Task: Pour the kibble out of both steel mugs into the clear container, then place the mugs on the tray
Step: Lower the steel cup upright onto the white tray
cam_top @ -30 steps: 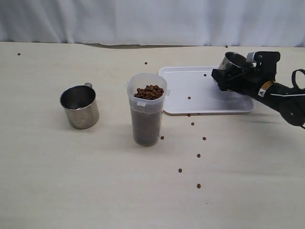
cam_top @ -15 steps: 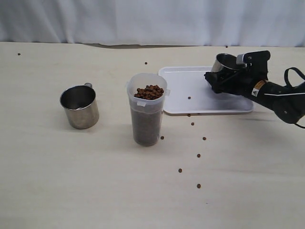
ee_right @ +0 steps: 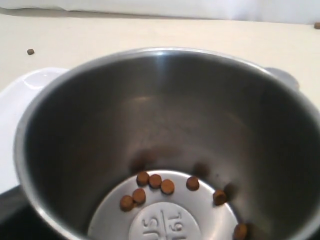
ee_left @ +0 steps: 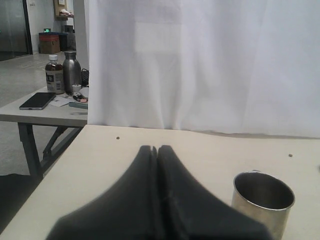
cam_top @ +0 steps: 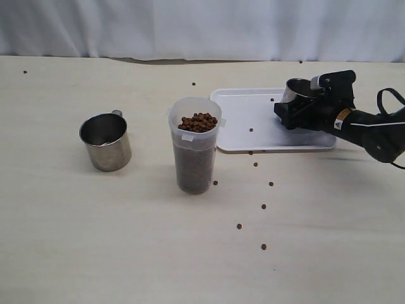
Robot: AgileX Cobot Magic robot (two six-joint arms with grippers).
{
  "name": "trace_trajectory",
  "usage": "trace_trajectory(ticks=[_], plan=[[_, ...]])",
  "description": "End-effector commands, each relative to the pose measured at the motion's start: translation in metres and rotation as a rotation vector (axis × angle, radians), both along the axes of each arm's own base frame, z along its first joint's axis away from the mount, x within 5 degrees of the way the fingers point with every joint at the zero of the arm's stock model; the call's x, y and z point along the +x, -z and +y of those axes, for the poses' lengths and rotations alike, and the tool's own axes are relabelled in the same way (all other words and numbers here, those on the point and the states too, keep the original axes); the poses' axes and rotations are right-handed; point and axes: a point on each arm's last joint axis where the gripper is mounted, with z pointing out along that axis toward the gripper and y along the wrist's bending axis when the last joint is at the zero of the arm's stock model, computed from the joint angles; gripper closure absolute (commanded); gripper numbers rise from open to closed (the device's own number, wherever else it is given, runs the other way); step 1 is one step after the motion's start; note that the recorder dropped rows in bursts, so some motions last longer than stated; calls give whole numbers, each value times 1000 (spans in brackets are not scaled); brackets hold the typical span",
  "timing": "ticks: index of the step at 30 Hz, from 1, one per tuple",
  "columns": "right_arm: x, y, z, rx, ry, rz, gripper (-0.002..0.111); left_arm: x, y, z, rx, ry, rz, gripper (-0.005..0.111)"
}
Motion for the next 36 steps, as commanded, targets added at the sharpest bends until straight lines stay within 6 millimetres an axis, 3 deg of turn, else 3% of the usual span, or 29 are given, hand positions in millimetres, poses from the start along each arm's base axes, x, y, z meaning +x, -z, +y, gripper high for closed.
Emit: trace_trajectory(ticks=[1, 5, 10, 16, 28, 36], plan=[[0, 2, -2, -38, 7, 29, 37, 0, -1, -1, -6, 11, -14, 107], [0, 0, -2, -17, 23, 35, 14, 0, -1, -1, -4, 11, -14, 107], [1, -20, -2, 82, 75, 63, 1, 0, -1, -1, -2, 12, -19, 107], [-4, -44, 0, 12, -2, 99, 0, 0, -1, -1, -2, 12, -19, 107], [-16, -66, 7, -3, -120, 165, 0, 0, -1, -1, -2, 12, -19, 107], [-19, -101, 8, 50, -98, 131, 0, 0, -1, -1, -2, 12, -19, 107]])
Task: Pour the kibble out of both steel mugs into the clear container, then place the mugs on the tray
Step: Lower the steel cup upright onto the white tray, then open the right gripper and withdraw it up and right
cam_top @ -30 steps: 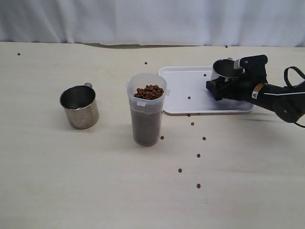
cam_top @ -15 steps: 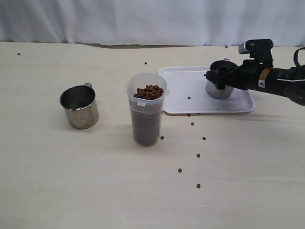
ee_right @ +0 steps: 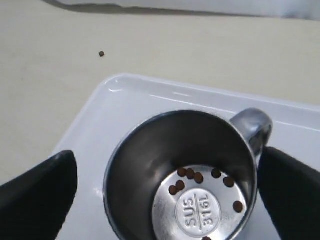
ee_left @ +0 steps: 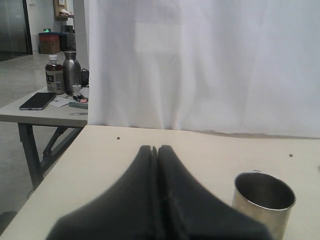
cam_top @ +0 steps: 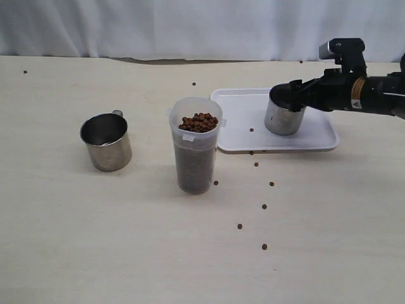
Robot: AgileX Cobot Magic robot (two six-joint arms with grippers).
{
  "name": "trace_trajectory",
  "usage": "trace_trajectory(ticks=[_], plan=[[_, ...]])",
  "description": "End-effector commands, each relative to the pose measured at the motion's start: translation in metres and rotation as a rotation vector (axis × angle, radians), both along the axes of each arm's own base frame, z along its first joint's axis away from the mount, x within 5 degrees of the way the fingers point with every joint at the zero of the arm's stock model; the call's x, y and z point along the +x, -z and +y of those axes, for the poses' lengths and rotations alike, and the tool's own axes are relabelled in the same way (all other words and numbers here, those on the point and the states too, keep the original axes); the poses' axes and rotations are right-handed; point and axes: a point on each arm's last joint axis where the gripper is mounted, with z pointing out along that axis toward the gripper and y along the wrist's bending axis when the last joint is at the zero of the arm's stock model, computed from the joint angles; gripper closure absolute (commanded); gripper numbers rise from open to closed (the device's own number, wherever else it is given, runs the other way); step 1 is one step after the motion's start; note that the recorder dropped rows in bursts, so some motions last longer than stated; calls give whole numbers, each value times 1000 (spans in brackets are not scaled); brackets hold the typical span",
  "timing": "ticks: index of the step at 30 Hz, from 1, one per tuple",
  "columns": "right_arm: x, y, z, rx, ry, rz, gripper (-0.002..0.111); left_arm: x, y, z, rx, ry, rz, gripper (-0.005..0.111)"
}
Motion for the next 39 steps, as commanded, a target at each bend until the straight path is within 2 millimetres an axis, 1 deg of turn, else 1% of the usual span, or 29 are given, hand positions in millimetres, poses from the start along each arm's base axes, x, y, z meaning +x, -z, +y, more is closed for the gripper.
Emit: trace_trajectory(ticks=[1, 8, 11, 14, 17, 19, 24, 28, 35, 39], plan=[[-4, -26, 1, 20, -7, -29, 0, 0, -1, -1, -2, 12, -19, 107], [-17, -59, 2, -17, -73, -52, 0, 0, -1, -1, -2, 12, -19, 107], [-21, -74, 4, 59, -48, -37, 0, 0, 0, -1, -5, 10, -12, 107], [-23, -81, 4, 131, 1, 9, 0, 0, 0, -1, -5, 10, -12, 107], [-25, -79, 3, 131, 8, 54, 0, 0, 0, -1, -5, 10, -12, 107], [-26, -77, 3, 152, 43, 107, 0, 0, 0, -1, -5, 10, -12, 107], [-24, -76, -1, 154, 106, 125, 0, 0, 0, -1, -5, 10, -12, 107], [-25, -77, -1, 135, 88, 122, 0, 0, 0, -1, -5, 10, -12, 107], [-29, -80, 4, 220, 72, 185, 0, 0, 0, -1, -5, 10, -12, 107], [-31, -78, 4, 217, 80, 225, 0, 0, 0, -1, -5, 10, -12, 107]])
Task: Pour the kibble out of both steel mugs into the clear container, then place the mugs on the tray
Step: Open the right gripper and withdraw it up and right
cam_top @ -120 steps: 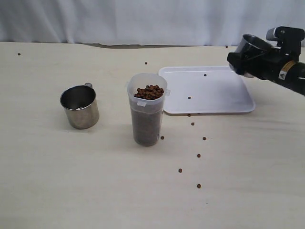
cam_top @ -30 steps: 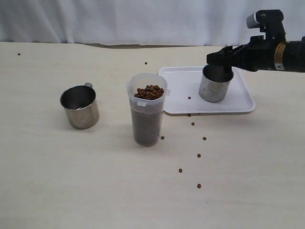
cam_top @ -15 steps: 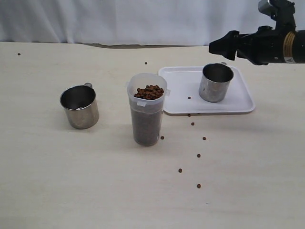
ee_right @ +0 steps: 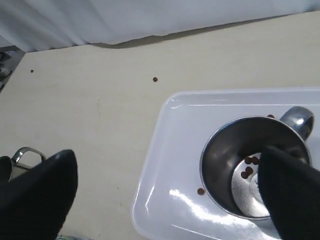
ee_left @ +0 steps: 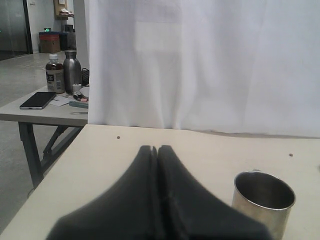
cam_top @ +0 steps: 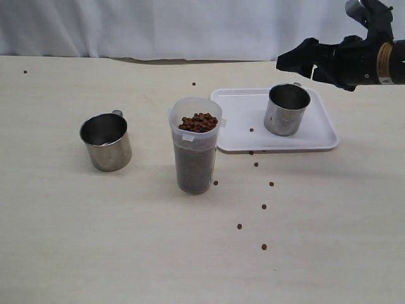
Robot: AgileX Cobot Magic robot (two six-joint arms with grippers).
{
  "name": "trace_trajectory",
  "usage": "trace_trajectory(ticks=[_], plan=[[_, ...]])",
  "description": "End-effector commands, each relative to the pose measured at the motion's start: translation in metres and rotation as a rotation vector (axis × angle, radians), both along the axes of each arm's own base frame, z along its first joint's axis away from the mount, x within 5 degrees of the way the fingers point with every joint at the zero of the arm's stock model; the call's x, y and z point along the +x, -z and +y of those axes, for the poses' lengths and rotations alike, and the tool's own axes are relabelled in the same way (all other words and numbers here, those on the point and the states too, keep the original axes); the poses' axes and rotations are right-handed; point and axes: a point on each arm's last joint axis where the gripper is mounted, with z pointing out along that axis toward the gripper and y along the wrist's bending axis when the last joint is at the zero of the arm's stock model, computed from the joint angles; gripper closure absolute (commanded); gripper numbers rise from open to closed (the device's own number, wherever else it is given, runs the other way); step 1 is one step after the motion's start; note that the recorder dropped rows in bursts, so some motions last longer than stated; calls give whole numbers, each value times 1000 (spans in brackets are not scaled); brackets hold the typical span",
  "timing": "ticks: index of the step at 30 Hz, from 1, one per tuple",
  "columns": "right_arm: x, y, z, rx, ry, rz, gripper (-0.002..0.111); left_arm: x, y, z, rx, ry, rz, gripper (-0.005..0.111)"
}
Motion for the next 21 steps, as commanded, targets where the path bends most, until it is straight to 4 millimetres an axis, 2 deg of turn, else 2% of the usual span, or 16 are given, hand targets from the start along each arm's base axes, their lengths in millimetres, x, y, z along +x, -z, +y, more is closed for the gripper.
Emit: trace_trajectory(ticks=[1, 2, 3, 4, 5, 8, 11, 14, 17, 21], plan=[[-4, -1, 1, 12, -6, 55, 6, 0, 0, -1, -5, 10, -12, 107], [-4, -1, 1, 20, -1, 67, 15, 0, 0, -1, -5, 10, -12, 107], [-5, -2, 1, 26, 0, 73, 50, 0, 0, -1, -5, 10, -12, 107], [-6, -4, 1, 27, -8, 68, 73, 0, 0, -1, -5, 10, -12, 107], [-8, -9, 2, 26, -32, 48, 102, 0, 0, -1, -5, 10, -12, 107], [-18, -29, 1, 14, -41, -10, 103, 0, -1, -1, -3, 11, -15, 107], [-35, -40, -2, -16, -37, -59, 103, 0, -1, -1, -3, 11, -15, 107], [-69, -46, -10, -95, 2, -141, 103, 0, -1, -1, -3, 11, -15, 107], [-106, -50, -17, -92, 57, -253, 103, 0, -1, -1, -3, 11, -15, 107], [-143, -41, -21, -79, 79, -325, 103, 0, -1, -1, -3, 11, -15, 107]])
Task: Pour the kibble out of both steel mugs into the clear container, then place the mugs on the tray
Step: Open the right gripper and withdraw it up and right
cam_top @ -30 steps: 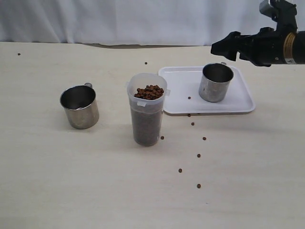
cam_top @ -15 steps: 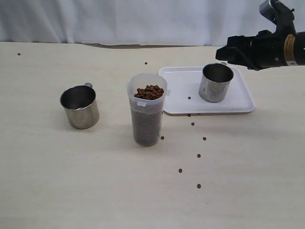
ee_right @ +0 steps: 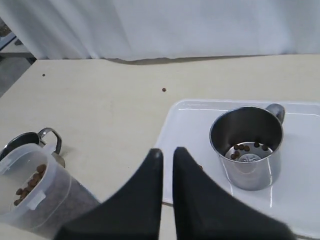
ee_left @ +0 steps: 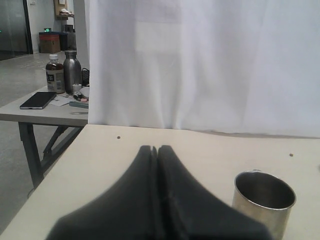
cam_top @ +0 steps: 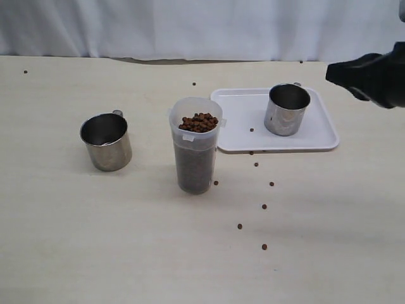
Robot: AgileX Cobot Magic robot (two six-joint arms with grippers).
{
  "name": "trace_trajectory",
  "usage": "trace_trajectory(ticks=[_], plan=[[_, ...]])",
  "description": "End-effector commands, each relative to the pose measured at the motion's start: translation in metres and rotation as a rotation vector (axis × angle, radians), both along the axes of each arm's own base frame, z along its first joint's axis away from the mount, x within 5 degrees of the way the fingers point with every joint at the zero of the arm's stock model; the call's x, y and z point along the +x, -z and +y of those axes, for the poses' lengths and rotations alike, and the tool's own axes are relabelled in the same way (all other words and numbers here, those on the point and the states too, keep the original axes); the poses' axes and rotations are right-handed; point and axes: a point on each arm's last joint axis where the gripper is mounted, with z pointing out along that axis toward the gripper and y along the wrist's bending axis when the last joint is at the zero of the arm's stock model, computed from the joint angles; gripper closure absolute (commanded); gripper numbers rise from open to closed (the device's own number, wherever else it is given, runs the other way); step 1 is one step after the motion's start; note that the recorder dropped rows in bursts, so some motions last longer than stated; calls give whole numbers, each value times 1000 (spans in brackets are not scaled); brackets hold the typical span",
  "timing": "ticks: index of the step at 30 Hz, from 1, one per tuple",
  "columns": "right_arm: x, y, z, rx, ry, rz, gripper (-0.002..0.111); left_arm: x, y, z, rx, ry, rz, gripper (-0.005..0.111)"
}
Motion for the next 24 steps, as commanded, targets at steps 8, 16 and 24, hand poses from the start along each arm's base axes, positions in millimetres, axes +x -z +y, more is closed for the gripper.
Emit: trace_trajectory(ticks=[8, 16, 24], plan=[[-69, 39, -16, 47, 160, -50, 103, 0, -1, -1, -3, 11, -15, 107], [-86, 61, -18, 23, 157, -108, 103, 0, -1, -1, -3, 11, -15, 107], [-103, 73, -29, 47, 271, -274, 103, 0, 0, -1, -5, 11, -13, 107]])
